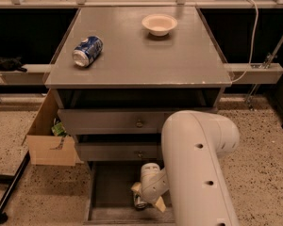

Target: Pick 7up can from bottom drawer and place on counter

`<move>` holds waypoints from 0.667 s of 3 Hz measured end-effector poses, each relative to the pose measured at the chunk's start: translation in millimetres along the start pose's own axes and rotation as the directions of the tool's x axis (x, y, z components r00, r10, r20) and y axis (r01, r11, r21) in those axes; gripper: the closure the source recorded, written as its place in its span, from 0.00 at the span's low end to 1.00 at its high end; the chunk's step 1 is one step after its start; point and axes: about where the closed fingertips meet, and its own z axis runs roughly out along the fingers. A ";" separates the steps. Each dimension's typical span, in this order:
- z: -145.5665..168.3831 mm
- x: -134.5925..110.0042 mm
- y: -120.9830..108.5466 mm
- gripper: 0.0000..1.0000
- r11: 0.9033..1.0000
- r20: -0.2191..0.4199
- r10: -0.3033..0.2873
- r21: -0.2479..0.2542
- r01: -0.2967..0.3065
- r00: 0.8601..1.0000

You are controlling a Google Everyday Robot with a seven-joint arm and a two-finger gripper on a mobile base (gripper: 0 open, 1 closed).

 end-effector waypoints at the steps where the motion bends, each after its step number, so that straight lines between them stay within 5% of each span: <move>1: 36.0 19.4 47.9 0.00 0.996 0.053 0.060 -0.066 -0.056 0.997; 2: 35.6 16.0 55.9 0.00 0.992 0.075 0.098 -0.085 -0.092 0.992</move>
Offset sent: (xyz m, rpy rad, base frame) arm -0.0050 -0.0233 -0.0276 0.0181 0.0452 0.0095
